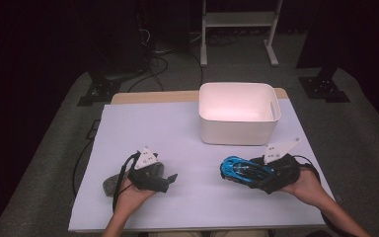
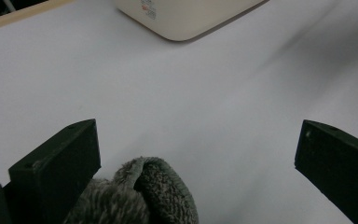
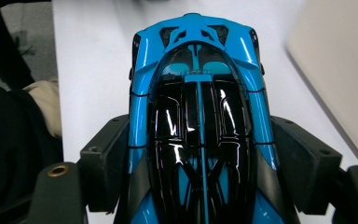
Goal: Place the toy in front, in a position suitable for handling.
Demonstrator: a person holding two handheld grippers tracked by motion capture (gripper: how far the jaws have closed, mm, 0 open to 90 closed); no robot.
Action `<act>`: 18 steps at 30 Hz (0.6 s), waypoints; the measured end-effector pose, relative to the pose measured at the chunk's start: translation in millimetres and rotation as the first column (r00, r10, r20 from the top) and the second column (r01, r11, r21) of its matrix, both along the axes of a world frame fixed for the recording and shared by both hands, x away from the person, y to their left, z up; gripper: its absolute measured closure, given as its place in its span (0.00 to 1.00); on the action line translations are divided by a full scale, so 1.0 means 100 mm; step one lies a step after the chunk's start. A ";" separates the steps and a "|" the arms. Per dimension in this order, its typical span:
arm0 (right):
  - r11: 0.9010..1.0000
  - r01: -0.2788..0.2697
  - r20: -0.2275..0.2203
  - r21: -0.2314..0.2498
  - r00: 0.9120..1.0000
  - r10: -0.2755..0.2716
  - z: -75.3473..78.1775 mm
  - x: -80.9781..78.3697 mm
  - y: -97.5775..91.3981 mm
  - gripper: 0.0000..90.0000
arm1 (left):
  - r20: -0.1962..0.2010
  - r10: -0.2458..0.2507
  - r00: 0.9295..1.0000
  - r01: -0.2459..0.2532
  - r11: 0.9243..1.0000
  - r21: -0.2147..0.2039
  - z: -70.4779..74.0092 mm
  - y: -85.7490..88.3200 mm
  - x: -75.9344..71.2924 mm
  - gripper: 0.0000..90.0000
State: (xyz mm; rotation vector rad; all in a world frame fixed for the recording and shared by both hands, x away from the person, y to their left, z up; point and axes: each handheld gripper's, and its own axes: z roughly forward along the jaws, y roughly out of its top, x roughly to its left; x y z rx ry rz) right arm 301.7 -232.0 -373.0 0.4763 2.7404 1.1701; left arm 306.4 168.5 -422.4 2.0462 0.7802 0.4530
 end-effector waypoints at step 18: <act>0.986 -0.167 -0.046 -0.022 0.985 0.166 -0.24 0.15 0.71 0.28 | 0.003 0.026 1.000 -0.026 1.000 -0.013 0.03 0.12 0.02 0.00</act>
